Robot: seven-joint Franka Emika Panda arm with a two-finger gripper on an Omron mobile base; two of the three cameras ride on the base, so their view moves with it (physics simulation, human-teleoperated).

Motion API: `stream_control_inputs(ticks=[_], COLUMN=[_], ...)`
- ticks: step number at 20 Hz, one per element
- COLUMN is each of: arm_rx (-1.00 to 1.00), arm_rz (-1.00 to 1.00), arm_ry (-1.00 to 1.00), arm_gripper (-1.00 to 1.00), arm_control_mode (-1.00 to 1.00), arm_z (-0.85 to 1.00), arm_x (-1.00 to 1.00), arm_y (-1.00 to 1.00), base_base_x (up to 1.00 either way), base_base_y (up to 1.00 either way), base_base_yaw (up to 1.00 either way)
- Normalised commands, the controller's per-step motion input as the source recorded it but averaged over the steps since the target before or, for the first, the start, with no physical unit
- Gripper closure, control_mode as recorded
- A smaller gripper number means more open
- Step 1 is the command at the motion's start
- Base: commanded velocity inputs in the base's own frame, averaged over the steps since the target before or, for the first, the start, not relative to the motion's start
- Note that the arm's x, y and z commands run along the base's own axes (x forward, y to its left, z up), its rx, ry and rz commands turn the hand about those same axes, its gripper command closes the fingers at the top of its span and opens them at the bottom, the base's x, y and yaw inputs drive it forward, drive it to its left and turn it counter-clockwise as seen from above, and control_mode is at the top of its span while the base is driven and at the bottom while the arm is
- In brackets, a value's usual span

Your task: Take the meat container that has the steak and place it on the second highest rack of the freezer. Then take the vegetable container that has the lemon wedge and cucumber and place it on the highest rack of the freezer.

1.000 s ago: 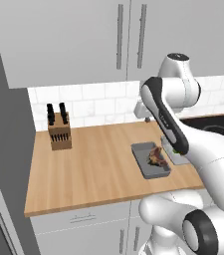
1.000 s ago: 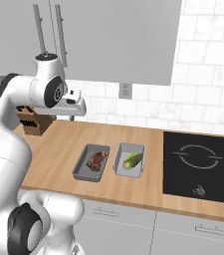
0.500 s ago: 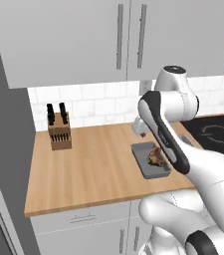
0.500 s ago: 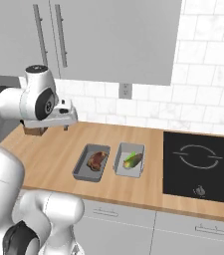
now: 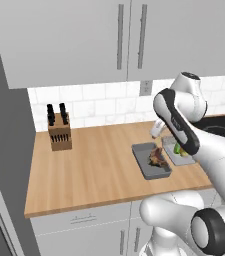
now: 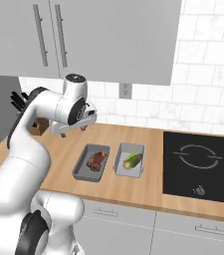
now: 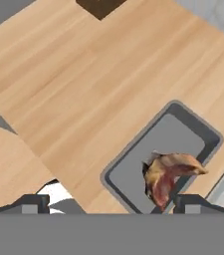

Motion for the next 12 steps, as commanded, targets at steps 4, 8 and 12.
stream_control_inputs(ticks=[4,8,12], arm_rx=[0.0,-0.05,-0.06], arm_rz=[0.55,0.5,0.47], arm_ry=[0.05,0.04,0.03], arm_gripper=[-1.0,-1.0,-1.0], arm_control_mode=[-1.0,-1.0,-1.0], arm_z=[-0.4,-0.49,-0.47], arm_x=[0.03,0.0,0.05], arm_y=[-0.37,-0.19,-0.08], base_base_x=[0.0,0.0,0.0], base_base_y=[0.0,0.0,0.0], base_base_yaw=[0.0,0.0,0.0])
